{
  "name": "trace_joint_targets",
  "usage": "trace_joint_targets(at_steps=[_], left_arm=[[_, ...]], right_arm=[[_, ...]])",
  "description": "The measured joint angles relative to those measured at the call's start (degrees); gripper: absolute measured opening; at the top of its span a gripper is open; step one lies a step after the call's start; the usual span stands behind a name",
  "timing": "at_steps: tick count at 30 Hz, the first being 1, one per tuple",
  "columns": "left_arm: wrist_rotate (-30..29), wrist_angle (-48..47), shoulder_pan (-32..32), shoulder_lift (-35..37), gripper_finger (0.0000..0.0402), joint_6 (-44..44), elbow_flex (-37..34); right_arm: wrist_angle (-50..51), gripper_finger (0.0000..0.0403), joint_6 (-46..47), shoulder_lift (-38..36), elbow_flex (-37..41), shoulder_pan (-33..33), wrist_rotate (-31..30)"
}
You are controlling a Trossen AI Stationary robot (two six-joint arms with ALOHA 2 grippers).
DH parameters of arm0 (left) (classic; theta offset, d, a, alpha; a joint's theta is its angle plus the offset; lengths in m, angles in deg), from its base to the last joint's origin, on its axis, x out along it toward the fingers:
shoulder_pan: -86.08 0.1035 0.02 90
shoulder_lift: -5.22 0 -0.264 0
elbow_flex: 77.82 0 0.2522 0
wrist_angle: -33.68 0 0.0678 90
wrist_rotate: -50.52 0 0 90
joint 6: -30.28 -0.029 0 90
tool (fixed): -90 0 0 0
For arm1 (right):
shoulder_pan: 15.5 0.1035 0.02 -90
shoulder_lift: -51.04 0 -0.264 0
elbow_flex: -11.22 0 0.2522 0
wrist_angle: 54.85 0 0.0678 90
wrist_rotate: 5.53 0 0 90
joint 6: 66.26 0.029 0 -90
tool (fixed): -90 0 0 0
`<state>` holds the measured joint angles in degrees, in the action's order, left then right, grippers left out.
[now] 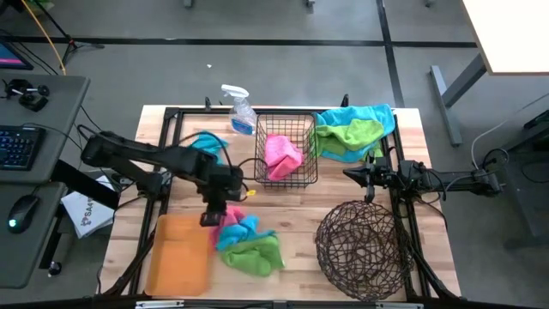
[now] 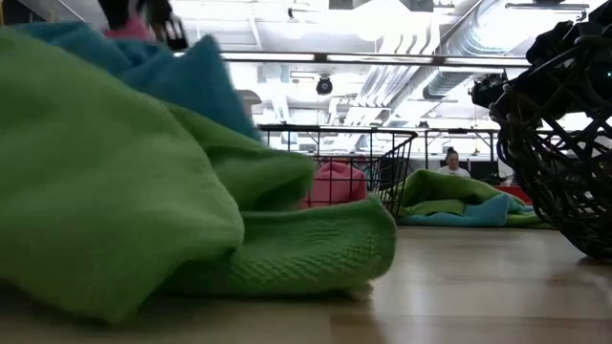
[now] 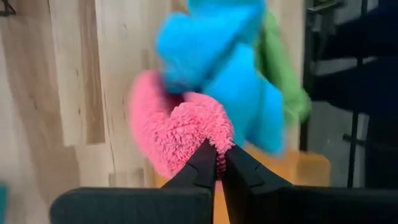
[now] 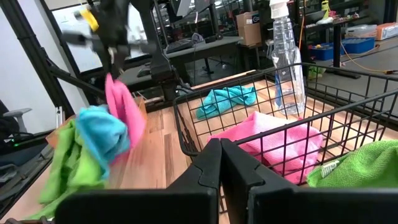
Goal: Sort microfiber towel by color & place in baskets
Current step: Put the pink towel into the black wire basket
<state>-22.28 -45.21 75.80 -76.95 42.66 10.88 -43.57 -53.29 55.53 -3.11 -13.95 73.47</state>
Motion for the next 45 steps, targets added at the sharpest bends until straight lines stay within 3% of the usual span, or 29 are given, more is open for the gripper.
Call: trace_joint_targets(at_steps=[7,12,16,20,24,29,34,40,45], left_arm=[[-0.81,-13.05,-1.91,-0.01,0.0001,-7.02,16.00],[-13.30,-11.55,-0.69,-0.03,0.0000,-10.94,23.91],[-23.99,-3.34,2.07,-0.03,0.0000,-17.04,26.87],[-31.05,9.43,6.67,-0.13,0.0000,-23.13,26.97],[-34.27,18.62,11.83,-1.58,0.0000,-27.65,26.99],[-34.02,22.20,17.44,-4.83,0.0000,-29.09,26.11],[-29.84,26.59,21.35,-7.64,0.0000,-27.12,18.87],[-27.39,41.48,21.86,-11.73,0.0000,-20.82,7.57],[-26.88,45.52,20.92,-15.44,0.0001,-18.08,6.64]], right_arm=[[0.00,0.0000,0.00,0.00,0.01,-0.01,0.01],[0.02,0.0000,0.00,0.00,-0.01,0.01,0.01],[0.00,0.0000,0.00,0.00,0.01,0.01,0.00],[0.00,0.0000,0.00,0.00,-0.01,0.01,0.01],[0.00,0.0000,0.00,-0.01,0.00,0.01,-0.01],[0.00,0.0000,0.00,0.00,0.00,0.00,0.00],[0.00,0.0000,0.00,0.00,0.01,-0.01,0.00],[0.00,0.0000,0.00,-0.01,0.01,-0.01,0.01],[0.01,0.0000,0.00,0.02,0.00,0.00,-0.01]])
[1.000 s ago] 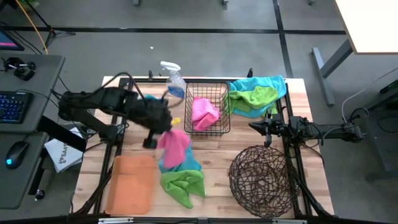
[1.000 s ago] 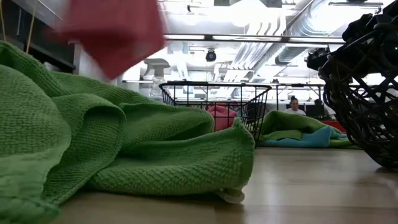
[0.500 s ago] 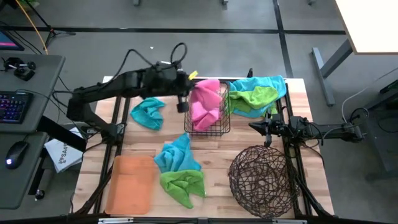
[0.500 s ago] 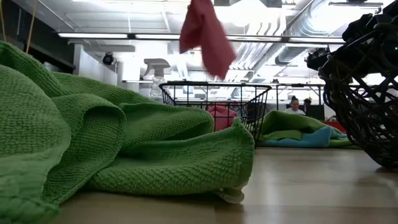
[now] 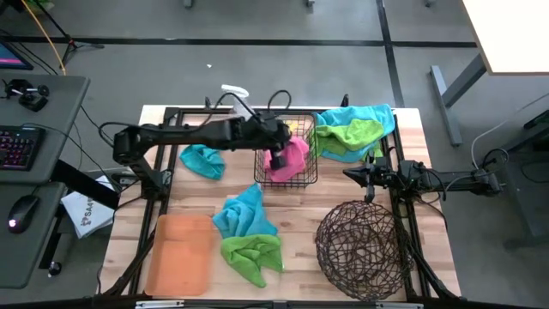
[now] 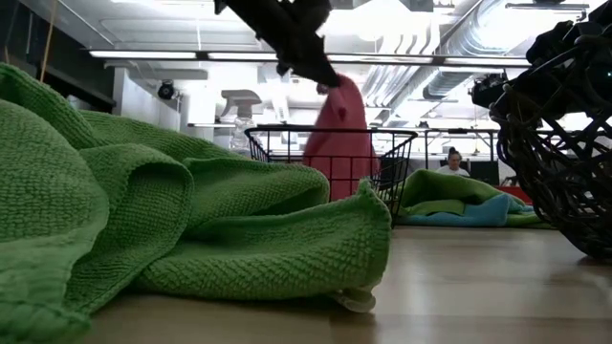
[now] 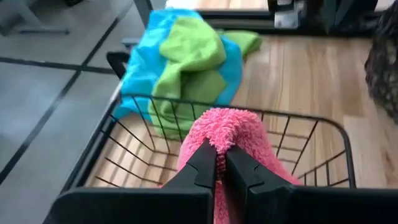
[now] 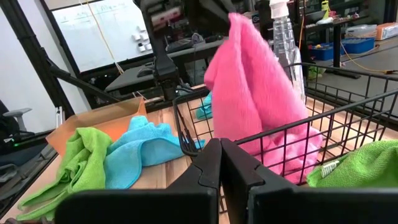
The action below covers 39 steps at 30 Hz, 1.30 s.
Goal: Sort microfiber towel by color & place in baskets
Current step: Put the pink towel into the black wire basket, then put the blue towel into the orange bin
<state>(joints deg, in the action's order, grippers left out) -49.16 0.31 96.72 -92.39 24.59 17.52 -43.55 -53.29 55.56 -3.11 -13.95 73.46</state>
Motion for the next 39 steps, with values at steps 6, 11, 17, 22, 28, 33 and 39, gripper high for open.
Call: trace_joint_targets(at_steps=[6,11,17,22,28,33,39], left_arm=[[-0.30,-2.18,0.27,-0.01,0.0044,0.61,0.00],[0.10,-4.71,0.32,3.56,0.0121,1.81,0.00],[3.20,-12.85,-0.19,8.68,0.0213,6.41,0.04],[10.86,-25.42,-1.51,13.66,0.0252,13.79,0.11],[-0.39,-37.03,-4.25,20.25,0.0257,18.48,-6.03],[1.20,-36.22,-0.89,27.05,0.0257,24.46,-21.40],[0.10,-36.28,10.31,27.61,0.0257,29.46,-34.91]], right_arm=[[-0.01,0.0000,0.00,-0.02,0.01,0.01,0.02],[-0.01,0.0000,0.00,-0.02,0.00,0.00,0.00],[0.00,0.0000,0.00,-0.02,0.00,0.00,0.02],[-0.01,0.0000,0.00,-0.02,0.00,0.00,0.00],[-0.01,0.0000,0.00,-0.02,0.00,0.00,0.01],[-0.01,0.0000,0.00,-0.02,-0.01,0.01,0.02],[-0.01,0.0000,0.00,-0.02,0.01,0.01,0.02]])
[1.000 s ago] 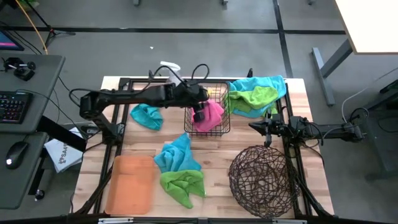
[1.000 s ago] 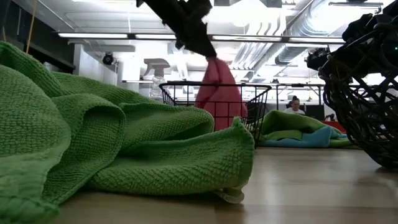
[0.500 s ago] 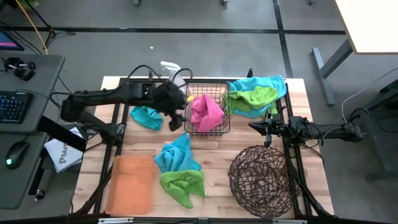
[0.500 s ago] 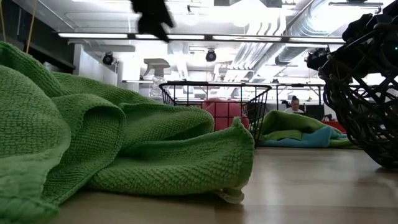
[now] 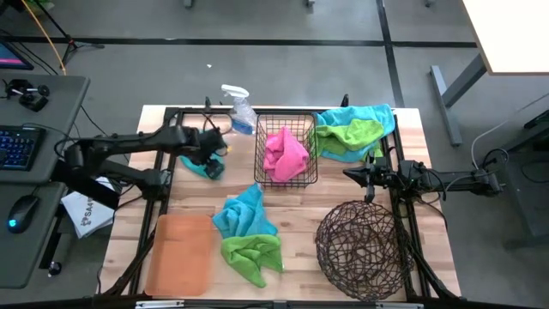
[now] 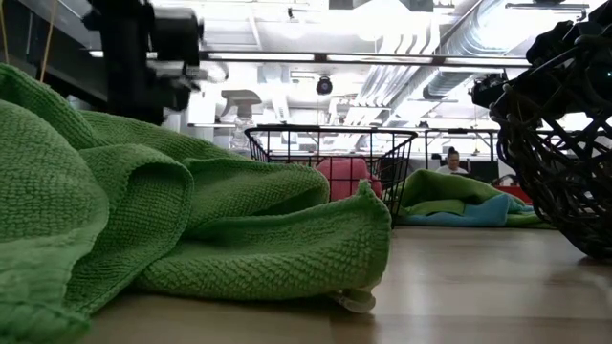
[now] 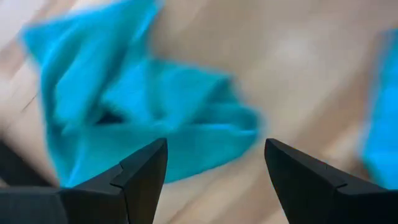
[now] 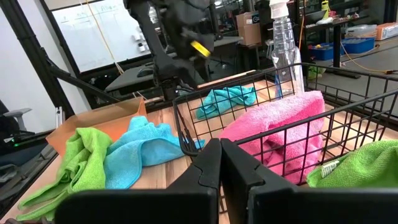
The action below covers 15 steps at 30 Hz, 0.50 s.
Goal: Sort microfiber towel by color & place in baskets
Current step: Put the blue towel into the orange bin
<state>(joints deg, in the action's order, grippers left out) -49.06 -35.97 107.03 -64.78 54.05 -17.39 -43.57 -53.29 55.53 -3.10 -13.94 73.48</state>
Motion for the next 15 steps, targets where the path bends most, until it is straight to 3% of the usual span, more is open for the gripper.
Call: trace_joint_targets(at_steps=[6,11,15], left_arm=[[-4.30,3.96,8.89,-4.81,0.0257,-3.31,-2.80],[-3.83,10.67,12.67,-10.02,0.0257,-5.42,-2.80],[-1.25,10.57,14.16,-15.01,0.0256,-6.15,-2.80]], right_arm=[[0.00,0.0000,0.00,0.00,-0.02,0.00,0.00],[0.00,0.0000,0.00,0.00,0.00,0.00,-0.02],[0.00,0.0000,0.00,0.00,-0.02,-0.02,-0.02]])
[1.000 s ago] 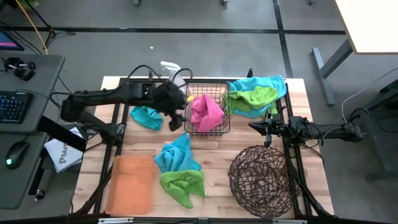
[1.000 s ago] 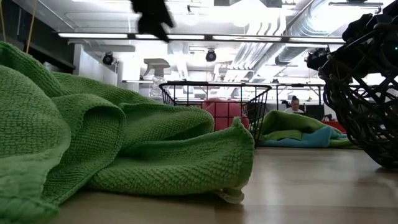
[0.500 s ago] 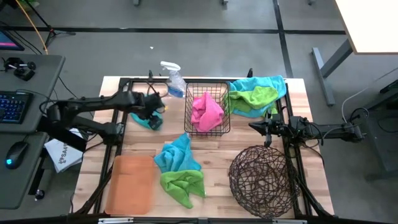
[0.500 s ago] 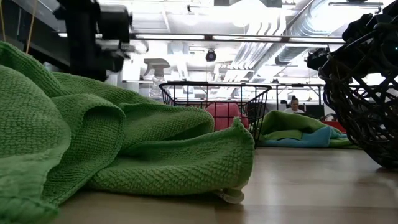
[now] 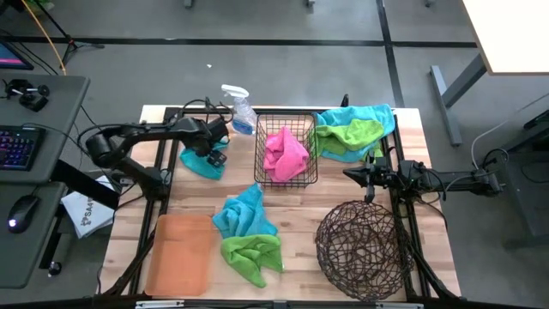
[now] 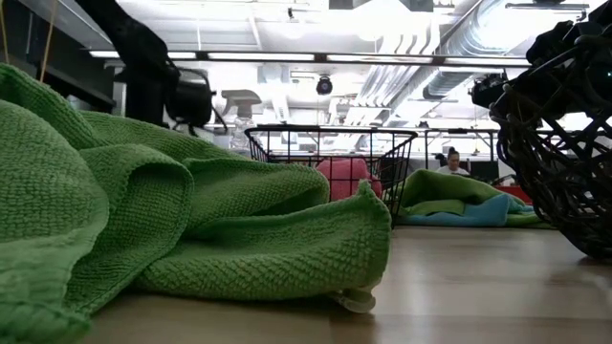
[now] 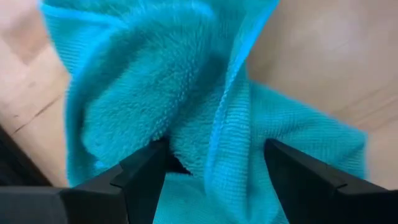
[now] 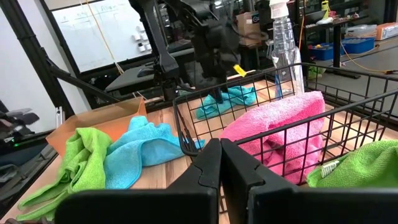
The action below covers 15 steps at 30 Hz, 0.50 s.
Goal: Sort microfiber towel by color & place in baskets
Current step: Put the blue towel into the orange bin
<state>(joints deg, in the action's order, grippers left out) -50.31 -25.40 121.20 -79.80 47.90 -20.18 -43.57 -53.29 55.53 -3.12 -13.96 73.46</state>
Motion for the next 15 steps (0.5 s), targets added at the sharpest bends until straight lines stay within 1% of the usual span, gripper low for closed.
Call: trace_joint_targets(at_steps=[3,5,7,10,11,15], left_arm=[[0.22,-0.10,0.01,-2.90,0.0238,-1.94,0.00],[1.07,-0.05,-0.14,-4.09,0.0206,-2.94,0.22],[2.57,0.05,-0.32,-4.23,0.0151,-4.36,0.22],[6.15,-0.47,-1.06,-2.44,0.0037,-7.55,0.07],[7.74,-0.98,-1.37,-0.85,0.0021,-8.09,0.10],[8.88,-1.68,-3.87,9.35,0.0007,-8.39,2.86]], right_arm=[[0.00,0.0000,0.00,0.00,0.02,0.00,0.00],[0.02,0.0000,0.00,0.00,0.02,0.02,0.00],[0.00,0.0000,0.00,0.00,0.00,0.00,0.02],[0.00,0.0000,0.00,0.00,0.02,0.02,0.00],[0.00,0.0000,0.00,0.00,0.02,0.02,0.00],[0.00,0.0000,0.00,0.00,0.01,0.02,0.00]])
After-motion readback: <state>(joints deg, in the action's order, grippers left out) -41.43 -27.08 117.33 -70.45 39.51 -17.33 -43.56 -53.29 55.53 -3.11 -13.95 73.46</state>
